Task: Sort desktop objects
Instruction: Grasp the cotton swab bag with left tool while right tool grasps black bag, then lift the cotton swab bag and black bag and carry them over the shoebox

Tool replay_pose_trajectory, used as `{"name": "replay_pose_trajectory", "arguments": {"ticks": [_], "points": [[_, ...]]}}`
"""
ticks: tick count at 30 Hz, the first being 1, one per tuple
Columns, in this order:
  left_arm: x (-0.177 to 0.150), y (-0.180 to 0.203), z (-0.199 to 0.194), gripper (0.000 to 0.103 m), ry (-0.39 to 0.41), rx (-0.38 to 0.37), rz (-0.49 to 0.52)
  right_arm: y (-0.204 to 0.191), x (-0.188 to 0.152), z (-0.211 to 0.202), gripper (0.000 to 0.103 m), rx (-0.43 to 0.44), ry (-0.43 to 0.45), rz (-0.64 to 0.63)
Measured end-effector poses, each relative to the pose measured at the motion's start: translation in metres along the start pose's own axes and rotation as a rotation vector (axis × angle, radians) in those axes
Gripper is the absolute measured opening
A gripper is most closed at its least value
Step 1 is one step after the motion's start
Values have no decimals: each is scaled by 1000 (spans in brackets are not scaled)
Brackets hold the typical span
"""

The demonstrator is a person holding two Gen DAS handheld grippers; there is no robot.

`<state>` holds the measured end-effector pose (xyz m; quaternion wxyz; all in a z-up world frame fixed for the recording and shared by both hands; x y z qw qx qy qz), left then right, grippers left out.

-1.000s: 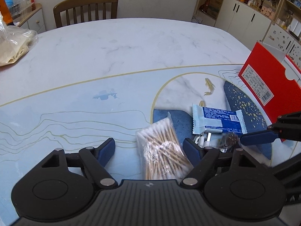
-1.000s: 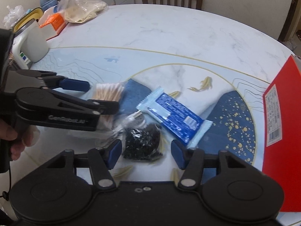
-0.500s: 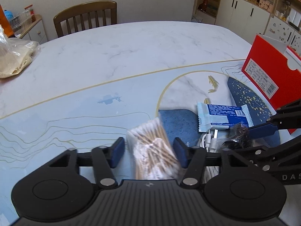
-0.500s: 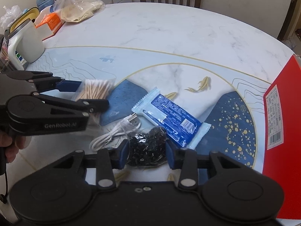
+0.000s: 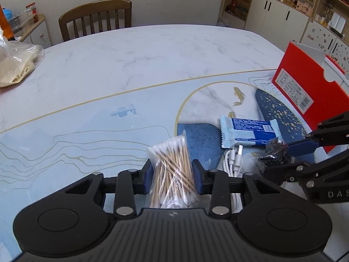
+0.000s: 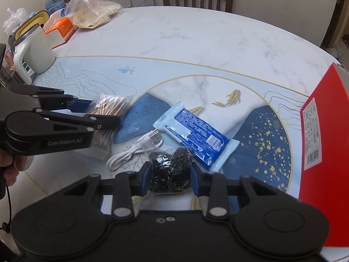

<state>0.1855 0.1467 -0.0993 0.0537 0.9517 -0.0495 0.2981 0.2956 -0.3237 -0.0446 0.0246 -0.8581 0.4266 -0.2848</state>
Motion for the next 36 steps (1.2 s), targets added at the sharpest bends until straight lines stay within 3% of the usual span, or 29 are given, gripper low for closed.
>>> {"name": "replay_pose_trajectory", "arguments": {"ticks": [21, 36], "points": [[-26, 21, -48, 35, -18, -56, 3, 6, -27, -41, 30, 28, 38, 17], [-34, 54, -85, 35, -16, -99, 33, 16, -54, -95, 30, 50, 93, 38]]}}
Point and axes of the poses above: each gripper's, at about its wrist camera, not at the fingertips, and z roughly the way its jaws point, y to its right, x to its top, the point moved 1 cm from there along z, roughly the way its jaws point, and after that the axes turned 2 degrees about -y, right-handed, at the moved point
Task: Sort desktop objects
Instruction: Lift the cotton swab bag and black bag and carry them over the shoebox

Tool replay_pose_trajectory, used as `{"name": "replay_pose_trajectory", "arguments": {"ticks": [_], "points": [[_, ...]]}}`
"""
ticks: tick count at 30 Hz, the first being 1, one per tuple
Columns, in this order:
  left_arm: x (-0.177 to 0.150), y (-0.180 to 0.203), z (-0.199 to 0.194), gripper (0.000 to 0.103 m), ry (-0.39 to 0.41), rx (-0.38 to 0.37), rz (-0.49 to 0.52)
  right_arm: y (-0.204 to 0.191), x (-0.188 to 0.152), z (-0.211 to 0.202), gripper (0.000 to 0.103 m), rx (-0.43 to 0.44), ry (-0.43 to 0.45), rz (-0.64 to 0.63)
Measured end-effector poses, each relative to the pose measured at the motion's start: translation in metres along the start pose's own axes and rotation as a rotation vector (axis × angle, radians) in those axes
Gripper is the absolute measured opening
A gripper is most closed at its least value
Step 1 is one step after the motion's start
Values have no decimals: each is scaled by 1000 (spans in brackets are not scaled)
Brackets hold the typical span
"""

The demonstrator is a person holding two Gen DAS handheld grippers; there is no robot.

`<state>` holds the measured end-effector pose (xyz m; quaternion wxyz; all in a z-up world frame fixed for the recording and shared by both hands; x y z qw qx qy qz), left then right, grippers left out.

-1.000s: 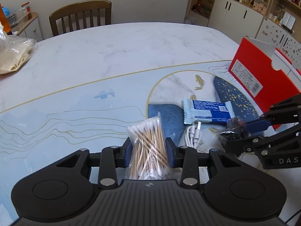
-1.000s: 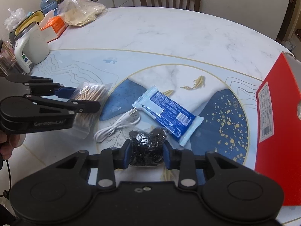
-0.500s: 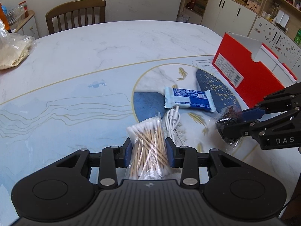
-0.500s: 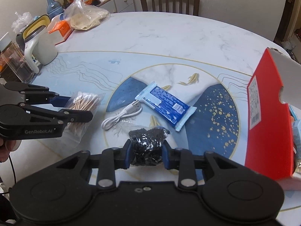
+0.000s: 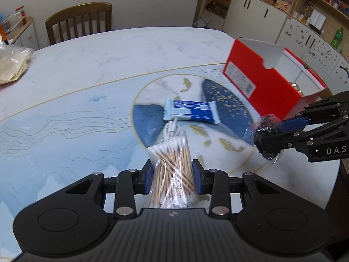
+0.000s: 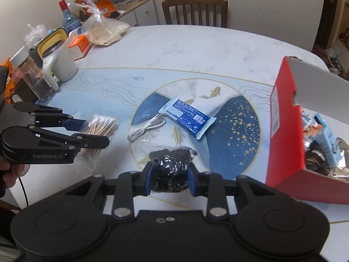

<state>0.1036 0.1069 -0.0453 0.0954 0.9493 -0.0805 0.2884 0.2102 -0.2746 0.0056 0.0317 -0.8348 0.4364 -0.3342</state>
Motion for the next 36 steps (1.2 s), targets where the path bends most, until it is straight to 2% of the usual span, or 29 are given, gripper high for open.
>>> {"name": "replay_pose_trajectory", "arguments": {"ticks": [8, 21, 36], "points": [[7, 25, -14, 35, 17, -29, 29, 16, -10, -24, 30, 20, 22, 41], [22, 58, -17, 35, 21, -36, 60, 46, -16, -60, 30, -14, 67, 16], [55, 112, -11, 35, 49, -38, 97, 107, -5, -94, 30, -23, 122, 6]]}}
Point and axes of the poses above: each gripper's, at about its wrist camera, not at the fingertips, and z roughly the way its jaws point, y to its right, x to its top, the point moved 1 cm from there along z, roughly the way its jaws point, and after that the axes turned 2 degrees about -y, right-handed, at the moved point
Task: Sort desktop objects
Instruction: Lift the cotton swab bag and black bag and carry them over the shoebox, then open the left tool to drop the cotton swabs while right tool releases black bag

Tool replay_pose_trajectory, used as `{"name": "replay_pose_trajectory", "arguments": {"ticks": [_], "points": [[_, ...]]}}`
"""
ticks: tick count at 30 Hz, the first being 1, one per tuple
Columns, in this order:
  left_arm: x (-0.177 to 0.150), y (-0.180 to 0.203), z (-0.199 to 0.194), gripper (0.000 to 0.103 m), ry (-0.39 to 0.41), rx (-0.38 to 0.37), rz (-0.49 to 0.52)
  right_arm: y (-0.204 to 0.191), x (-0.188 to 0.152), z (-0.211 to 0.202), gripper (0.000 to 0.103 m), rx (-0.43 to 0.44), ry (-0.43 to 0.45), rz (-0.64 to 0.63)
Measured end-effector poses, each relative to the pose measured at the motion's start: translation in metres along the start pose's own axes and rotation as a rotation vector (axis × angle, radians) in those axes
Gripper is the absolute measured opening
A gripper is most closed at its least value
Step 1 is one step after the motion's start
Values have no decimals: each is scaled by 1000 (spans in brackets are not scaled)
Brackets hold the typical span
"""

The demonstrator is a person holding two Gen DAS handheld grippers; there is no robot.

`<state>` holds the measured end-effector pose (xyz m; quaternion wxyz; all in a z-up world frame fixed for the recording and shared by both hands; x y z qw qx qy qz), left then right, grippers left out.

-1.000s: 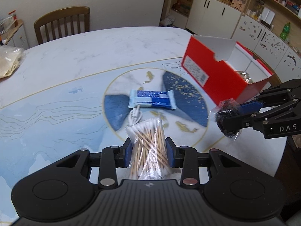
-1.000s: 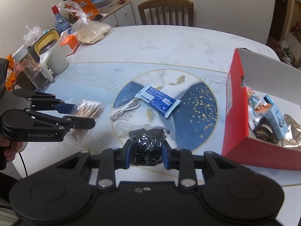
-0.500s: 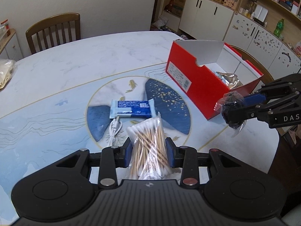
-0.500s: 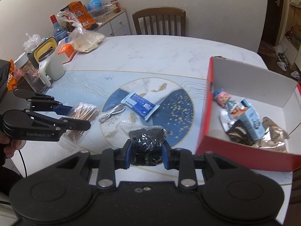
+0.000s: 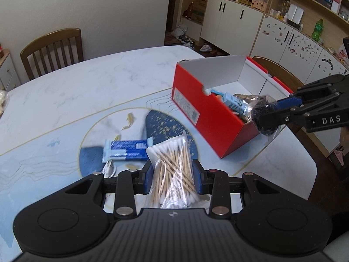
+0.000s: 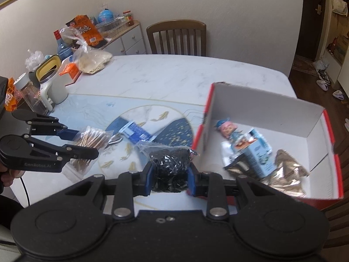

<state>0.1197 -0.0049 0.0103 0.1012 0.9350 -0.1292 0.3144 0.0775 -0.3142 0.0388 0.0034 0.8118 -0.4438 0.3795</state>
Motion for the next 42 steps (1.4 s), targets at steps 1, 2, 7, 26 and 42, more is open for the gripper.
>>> {"name": "replay_pose_trajectory", "arguments": {"ticks": [1, 2, 7, 26, 42], "points": [[3, 3, 2, 35, -1, -7, -6, 5, 1, -2, 30, -1, 4, 0], [6, 5, 4, 35, -1, -11, -11, 10, 3, -3, 30, 0, 7, 0], [25, 20, 13, 35, 1, -16, -10, 34, 8, -8, 30, 1, 12, 3], [89, 88, 67, 35, -6, -50, 88, 122, 11, -5, 30, -61, -8, 31], [115, 123, 128, 35, -70, -36, 149, 162, 15, 18, 30, -74, -57, 38]]}}
Point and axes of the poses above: each gripper's, at about its wrist camera, not at the fingertips, and z roughly the way its jaws point, y to its right, x to its top, the point moved 1 cm from there along z, roughly the way its jaws point, and after that the axes turned 2 degrees about -y, right-handed, at the moved point
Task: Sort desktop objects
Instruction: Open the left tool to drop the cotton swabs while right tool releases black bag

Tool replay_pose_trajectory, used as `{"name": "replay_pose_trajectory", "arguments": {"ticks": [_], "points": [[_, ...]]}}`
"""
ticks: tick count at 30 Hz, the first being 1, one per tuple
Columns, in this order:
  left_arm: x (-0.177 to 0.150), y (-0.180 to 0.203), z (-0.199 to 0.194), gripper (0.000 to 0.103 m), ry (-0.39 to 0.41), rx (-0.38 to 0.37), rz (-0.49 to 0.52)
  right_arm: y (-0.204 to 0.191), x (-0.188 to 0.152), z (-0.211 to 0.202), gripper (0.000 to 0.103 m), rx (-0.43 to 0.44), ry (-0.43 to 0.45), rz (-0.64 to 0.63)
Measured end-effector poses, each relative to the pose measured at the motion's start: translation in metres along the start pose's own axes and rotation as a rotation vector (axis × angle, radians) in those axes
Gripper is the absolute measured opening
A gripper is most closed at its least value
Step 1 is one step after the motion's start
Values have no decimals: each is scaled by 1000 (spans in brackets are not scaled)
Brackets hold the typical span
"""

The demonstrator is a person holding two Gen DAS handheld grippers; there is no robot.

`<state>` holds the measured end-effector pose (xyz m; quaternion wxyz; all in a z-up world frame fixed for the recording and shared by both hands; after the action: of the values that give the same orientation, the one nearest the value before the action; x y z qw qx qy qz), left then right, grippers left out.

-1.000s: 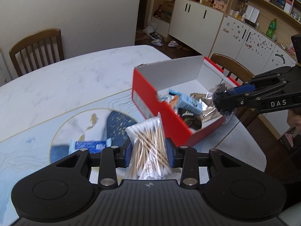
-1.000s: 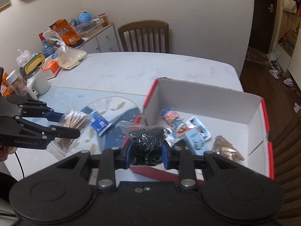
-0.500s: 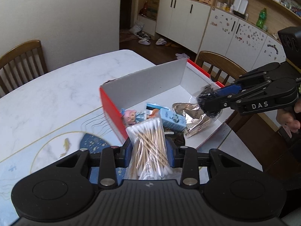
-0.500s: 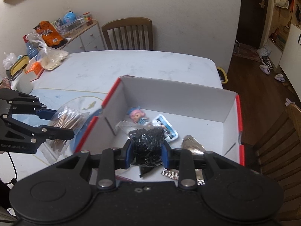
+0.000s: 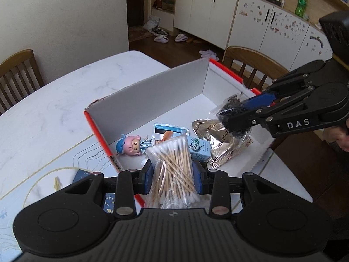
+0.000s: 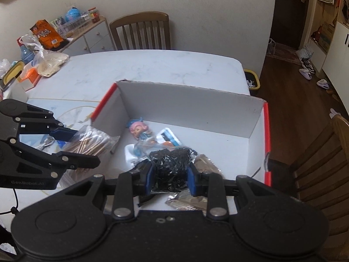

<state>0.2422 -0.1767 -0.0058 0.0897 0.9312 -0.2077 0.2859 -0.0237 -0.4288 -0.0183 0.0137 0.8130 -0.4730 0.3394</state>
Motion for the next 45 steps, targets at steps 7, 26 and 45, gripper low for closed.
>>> {"name": "replay_pose_trajectory", "arguments": {"ticks": [7, 26, 45], "points": [[11, 0, 28, 35, -40, 46, 20, 13, 7, 17, 30, -24, -25, -10], [6, -3, 68, 33, -138, 69, 41, 23, 23, 89, 30, -42, -150, -13], [6, -6, 62, 33, -114, 59, 12, 27, 23, 95, 38, -48, -183, 22]]}}
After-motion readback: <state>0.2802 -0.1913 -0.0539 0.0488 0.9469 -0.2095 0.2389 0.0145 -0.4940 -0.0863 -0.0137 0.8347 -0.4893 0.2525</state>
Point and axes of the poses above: each gripper's, at about its wrist camera, not at the fingertips, and z roughly the way its jaws point, y to its right, x to its top, the point moved 1 cm from there along z, roughly the way its jaws point, and after that the axes turned 2 degrees about -y, right-handed, at the moved point
